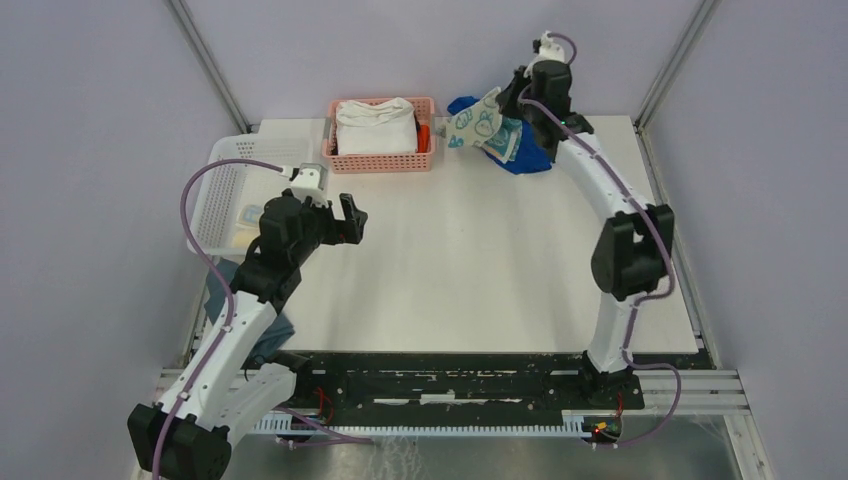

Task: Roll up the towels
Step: Pick up the towel at the center of the board, then place the towel at the center of the board.

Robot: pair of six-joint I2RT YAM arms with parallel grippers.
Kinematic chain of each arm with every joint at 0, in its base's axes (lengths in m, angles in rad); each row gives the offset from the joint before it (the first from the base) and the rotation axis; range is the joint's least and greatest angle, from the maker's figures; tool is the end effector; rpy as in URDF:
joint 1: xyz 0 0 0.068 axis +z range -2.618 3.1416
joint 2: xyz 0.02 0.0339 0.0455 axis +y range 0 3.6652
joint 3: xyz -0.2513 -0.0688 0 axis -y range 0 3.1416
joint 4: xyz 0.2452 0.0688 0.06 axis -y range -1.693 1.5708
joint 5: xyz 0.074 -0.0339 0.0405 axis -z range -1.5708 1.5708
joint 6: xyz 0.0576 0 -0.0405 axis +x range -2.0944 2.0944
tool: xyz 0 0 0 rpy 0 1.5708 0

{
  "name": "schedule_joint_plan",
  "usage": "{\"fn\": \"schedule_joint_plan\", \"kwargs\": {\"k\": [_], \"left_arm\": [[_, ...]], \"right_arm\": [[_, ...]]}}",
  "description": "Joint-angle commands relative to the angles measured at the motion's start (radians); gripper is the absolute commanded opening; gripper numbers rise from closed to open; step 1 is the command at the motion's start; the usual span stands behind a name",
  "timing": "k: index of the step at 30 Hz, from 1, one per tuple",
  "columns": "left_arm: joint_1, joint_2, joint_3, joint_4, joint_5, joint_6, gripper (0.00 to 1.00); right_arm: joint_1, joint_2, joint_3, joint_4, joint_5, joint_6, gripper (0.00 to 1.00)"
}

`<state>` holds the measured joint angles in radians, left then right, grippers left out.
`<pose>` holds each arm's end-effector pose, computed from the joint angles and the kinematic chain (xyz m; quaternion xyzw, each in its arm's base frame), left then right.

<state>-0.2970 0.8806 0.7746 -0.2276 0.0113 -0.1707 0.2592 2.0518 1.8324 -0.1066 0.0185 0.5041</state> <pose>0.2241 -0.0693 0.2979 0.0547 0.8128 -0.1389 0.5630 0.4964 0.1305 0.2993 0.1046 0.8057 0.2102 0.5438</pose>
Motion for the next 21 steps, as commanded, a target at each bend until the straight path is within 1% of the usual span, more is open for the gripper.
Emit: {"fn": "schedule_joint_plan", "kwargs": {"k": [1,3,6,8,11,14,17,21], "left_arm": [[-0.004,-0.011,0.036,0.051,0.104,-0.057,1.0],[-0.005,-0.014,0.053,0.036,0.126,-0.069,1.0],[-0.004,-0.032,0.073,0.012,0.147,-0.085,0.99],[-0.004,-0.046,0.076,0.0,0.156,-0.105,0.99],[-0.004,-0.062,0.059,-0.013,0.17,-0.145,0.99],[-0.004,-0.069,0.03,-0.018,0.192,-0.188,0.99],[-0.005,-0.061,0.001,-0.019,0.231,-0.239,0.98],[-0.005,-0.044,-0.035,-0.008,0.304,-0.307,0.95]], "right_arm": [[0.005,-0.265,0.001,-0.154,-0.081,-0.167,0.01],[0.024,-0.344,-0.005,-0.236,-0.114,-0.215,0.01],[0.082,-0.443,-0.016,-0.353,-0.14,-0.28,0.01],[0.124,-0.485,-0.052,-0.395,-0.148,-0.291,0.02],[0.201,-0.534,-0.152,-0.377,-0.141,-0.262,0.02],[0.29,-0.536,-0.255,-0.316,-0.12,-0.209,0.04],[0.371,-0.487,-0.27,-0.304,-0.101,-0.19,0.0],[0.398,-0.44,-0.242,-0.295,-0.067,-0.177,0.01]]}}
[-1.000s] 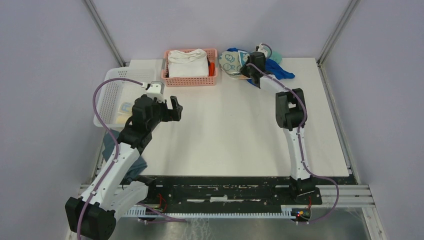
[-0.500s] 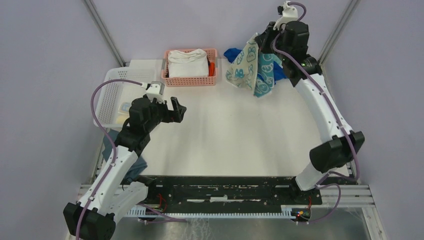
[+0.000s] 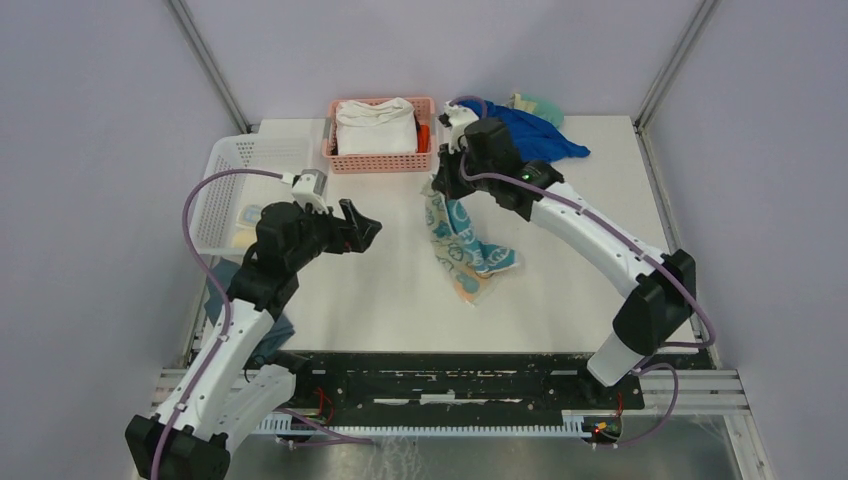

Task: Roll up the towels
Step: Place the towel at the center of the board.

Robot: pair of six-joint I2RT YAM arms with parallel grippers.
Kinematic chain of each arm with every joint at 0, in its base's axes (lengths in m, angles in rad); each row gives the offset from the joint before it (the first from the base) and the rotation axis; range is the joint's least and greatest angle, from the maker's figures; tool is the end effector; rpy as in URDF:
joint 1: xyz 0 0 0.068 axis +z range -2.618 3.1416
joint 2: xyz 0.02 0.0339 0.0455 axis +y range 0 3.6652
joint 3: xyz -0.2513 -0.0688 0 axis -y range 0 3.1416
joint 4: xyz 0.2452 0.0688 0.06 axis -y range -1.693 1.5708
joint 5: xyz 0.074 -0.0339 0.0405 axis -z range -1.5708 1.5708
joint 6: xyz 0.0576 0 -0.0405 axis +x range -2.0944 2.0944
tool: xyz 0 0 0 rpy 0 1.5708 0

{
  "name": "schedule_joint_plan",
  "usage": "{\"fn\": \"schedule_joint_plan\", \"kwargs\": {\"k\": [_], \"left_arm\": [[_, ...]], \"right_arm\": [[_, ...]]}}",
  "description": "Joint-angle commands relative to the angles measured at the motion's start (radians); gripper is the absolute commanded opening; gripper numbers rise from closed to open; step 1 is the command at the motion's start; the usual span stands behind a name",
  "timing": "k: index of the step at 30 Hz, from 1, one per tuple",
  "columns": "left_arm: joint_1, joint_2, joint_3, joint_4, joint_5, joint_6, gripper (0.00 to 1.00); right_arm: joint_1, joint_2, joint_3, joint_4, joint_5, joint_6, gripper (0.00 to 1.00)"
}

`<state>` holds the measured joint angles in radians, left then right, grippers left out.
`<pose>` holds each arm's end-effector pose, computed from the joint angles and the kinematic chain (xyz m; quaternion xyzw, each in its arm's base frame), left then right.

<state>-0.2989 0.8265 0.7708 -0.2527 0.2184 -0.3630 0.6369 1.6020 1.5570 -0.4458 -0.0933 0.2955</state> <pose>0.2085 -0.0773 0.3051 0.0386 0.8042 -0.2738 0.5262 0.3114 0.2370 0.3517 -0.1692 0.8403 0.2666 0.4408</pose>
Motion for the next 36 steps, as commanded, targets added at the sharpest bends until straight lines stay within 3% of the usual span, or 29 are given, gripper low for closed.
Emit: {"fn": "schedule_joint_plan", "kwargs": {"k": [1,5,9,12,16,30,36], "left_arm": [[-0.004,0.012,-0.039,0.026,0.112,-0.133,0.95],[-0.053,0.03,-0.068,0.091,0.118,-0.199,0.9],[-0.219,0.105,-0.057,0.139,0.001,-0.21,0.88],[-0.339,0.194,-0.051,0.183,-0.085,-0.201,0.84],[-0.43,0.36,-0.029,0.217,-0.171,-0.181,0.8],[-0.552,0.84,0.159,0.24,-0.42,-0.221,0.79],[-0.57,0.993,0.234,0.156,-0.5,-0.19,0.67]], "right_arm": [[0.022,0.013,0.046,0.046,0.062,0.034,0.01],[0.024,0.01,0.079,0.054,0.15,0.026,0.01],[0.022,-0.005,0.067,0.037,0.308,-0.018,0.02],[0.021,-0.029,0.023,0.019,0.425,-0.053,0.03],[0.019,-0.07,-0.036,0.007,0.458,-0.067,0.03],[0.018,-0.145,-0.157,0.035,0.538,-0.056,0.03],[0.018,-0.187,-0.187,0.045,0.601,-0.073,0.04]]}}
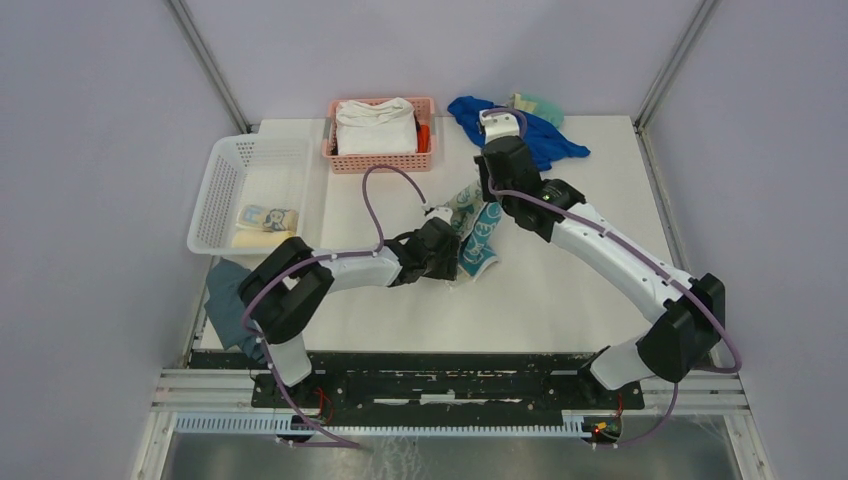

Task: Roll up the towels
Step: Place the towel at the center of the board.

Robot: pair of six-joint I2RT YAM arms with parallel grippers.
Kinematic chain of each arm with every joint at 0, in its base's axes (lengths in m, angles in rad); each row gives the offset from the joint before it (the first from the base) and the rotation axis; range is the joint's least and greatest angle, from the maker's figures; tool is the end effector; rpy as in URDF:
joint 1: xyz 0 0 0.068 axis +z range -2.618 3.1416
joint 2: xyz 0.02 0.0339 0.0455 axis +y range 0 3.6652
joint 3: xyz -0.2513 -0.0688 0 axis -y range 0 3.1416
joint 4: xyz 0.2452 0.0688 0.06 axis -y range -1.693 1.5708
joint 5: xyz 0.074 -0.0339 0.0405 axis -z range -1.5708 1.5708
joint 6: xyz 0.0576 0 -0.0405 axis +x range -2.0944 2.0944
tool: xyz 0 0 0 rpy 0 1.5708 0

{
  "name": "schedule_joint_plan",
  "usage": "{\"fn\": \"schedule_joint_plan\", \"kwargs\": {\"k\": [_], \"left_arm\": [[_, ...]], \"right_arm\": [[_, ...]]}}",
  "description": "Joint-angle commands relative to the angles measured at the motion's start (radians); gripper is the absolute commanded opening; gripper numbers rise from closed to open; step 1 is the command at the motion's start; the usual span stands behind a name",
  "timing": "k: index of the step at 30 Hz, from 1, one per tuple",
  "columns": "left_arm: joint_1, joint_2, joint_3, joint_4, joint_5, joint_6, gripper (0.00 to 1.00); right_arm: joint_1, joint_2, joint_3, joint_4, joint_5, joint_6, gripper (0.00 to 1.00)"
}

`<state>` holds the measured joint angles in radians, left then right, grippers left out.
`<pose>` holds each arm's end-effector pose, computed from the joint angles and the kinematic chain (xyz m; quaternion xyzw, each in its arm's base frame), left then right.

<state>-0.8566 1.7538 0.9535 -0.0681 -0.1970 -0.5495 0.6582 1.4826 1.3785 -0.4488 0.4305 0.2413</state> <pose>0.2469 -0.2676 0.1268 0.1095 0.9286 -0.1509 0.3209 0.2959 0.1984 0.3317 -0.0747 0.8562 0.0390 0.5098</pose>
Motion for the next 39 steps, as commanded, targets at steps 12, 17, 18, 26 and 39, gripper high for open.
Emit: {"fn": "schedule_joint_plan", "kwargs": {"k": [12,17,18,26,39], "left_arm": [[-0.02,0.094,0.106,-0.16,-0.318,0.139,0.03],[0.109,-0.069,0.162,-0.257,-0.435,0.242,0.03],[0.128,-0.097,0.173,-0.273,-0.444,0.261,0.03],[0.189,-0.137,0.234,-0.42,-0.55,0.373,0.06],[0.239,0.006,0.355,-0.371,-0.7,0.414,0.55]], "right_arm": [[-0.039,-0.167,-0.061,0.053,0.231,-0.041,0.05],[-0.079,-0.251,-0.076,0.042,0.294,-0.05,0.06],[-0.079,-0.27,-0.081,0.04,0.283,-0.05,0.06],[-0.08,-0.317,-0.2,-0.078,0.133,0.067,0.08],[-0.079,-0.277,-0.422,-0.202,-0.021,0.217,0.52]]}}
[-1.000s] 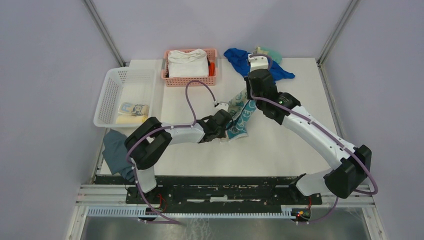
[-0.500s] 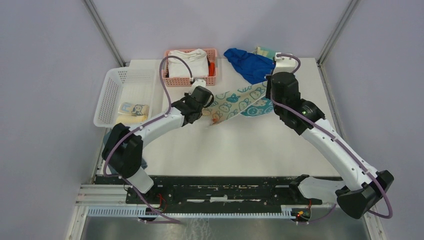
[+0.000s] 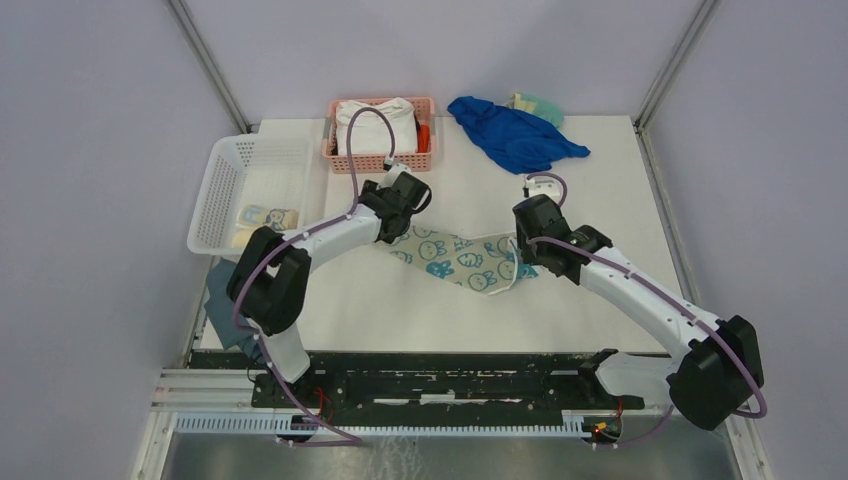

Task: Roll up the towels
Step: Place the towel at the center of the board, then flatten out the towel at the center of the board.

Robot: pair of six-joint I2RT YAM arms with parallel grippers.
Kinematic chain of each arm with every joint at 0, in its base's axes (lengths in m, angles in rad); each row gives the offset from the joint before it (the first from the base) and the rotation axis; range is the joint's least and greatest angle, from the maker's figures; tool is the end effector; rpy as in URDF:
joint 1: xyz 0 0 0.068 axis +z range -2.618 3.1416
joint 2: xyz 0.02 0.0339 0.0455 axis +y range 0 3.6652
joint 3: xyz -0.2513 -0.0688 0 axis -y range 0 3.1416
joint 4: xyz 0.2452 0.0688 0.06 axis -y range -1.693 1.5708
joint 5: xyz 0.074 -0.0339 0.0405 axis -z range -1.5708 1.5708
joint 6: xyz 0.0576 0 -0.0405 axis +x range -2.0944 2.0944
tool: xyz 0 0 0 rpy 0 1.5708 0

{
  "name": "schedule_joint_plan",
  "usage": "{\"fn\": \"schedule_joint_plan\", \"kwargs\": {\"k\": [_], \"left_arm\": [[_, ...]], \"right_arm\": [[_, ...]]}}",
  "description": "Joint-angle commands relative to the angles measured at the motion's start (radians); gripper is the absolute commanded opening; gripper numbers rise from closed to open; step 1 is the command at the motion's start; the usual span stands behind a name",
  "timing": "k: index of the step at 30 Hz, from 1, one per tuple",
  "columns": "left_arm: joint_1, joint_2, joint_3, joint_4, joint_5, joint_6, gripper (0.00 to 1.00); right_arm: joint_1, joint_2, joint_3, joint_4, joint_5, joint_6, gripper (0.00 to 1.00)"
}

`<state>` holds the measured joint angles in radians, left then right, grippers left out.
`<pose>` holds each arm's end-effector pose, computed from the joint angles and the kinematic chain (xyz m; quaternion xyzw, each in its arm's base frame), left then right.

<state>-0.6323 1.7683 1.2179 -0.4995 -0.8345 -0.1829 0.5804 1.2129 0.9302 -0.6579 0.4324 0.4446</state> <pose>0.3203 -0.1817 0.1851 0.0951 0.8844 0.2662 0.3714 0.2295 0.1216 0.2361 0.0033 0.9310 -0.0293 0.3638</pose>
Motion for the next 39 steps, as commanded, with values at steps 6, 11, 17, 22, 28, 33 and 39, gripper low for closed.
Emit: {"fn": "schedule_joint_plan", "kwargs": {"k": [6,11,17,22,28,33,39], "left_arm": [[-0.036,-0.088,0.08,-0.017,0.079,-0.087,0.56],[-0.048,-0.261,-0.156,0.085,0.3,-0.223,0.56],[0.105,-0.39,-0.328,0.195,0.538,-0.333,0.58],[0.191,-0.392,-0.388,0.273,0.671,-0.387,0.59],[0.272,-0.34,-0.466,0.392,0.802,-0.484,0.6],[0.274,-0.277,-0.451,0.428,0.82,-0.503,0.6],[0.274,-0.206,-0.447,0.453,0.823,-0.519,0.6]], "right_arm": [[-0.043,0.032,0.054,0.017,-0.005,-0.028,0.61],[-0.181,0.104,0.04,0.087,-0.168,0.013,0.62],[-0.239,0.263,0.161,0.142,-0.266,0.052,0.61],[-0.279,0.417,0.249,0.145,-0.217,0.038,0.6],[-0.306,0.501,0.276,0.139,-0.293,-0.01,0.59],[-0.306,0.527,0.261,0.151,-0.461,-0.023,0.58],[-0.306,0.51,0.221,0.158,-0.548,-0.011,0.58]]}}
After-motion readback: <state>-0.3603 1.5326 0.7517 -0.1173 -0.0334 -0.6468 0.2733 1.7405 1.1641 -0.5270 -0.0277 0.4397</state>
